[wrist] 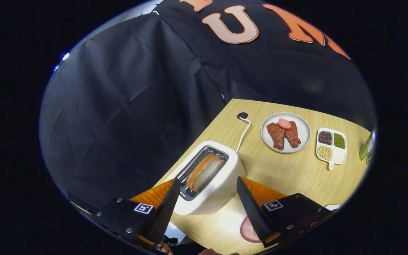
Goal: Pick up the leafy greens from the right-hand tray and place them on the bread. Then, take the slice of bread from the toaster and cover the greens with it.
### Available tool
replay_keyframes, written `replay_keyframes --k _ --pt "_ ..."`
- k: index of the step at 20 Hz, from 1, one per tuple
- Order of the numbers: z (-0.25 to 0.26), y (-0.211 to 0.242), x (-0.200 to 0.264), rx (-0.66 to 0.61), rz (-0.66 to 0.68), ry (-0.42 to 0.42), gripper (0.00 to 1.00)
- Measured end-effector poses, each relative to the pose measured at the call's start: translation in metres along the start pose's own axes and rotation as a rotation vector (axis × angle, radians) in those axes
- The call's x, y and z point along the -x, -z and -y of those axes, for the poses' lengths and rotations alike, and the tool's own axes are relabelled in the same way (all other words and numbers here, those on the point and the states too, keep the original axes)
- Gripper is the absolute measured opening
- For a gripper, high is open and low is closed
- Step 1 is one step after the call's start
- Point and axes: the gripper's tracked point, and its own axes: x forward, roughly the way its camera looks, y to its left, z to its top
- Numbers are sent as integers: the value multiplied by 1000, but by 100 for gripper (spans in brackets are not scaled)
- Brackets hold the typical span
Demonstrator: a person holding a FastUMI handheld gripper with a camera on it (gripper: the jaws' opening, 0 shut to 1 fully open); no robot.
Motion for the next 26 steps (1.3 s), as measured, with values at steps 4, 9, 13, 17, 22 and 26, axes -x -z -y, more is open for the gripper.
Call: replay_keyframes --k 4,9,13,17,22,26 --pt "-13 -2 -24 3 -63 3 97" --pt "-17 4 -56 -49 -157 19 96" --pt "-15 7 -73 -91 -212 31 92" --pt "-10 15 -86 -107 -268 51 78" --pt "-7 19 -91 -140 -298 63 59" --pt "6 19 -82 -139 -305 91 30"
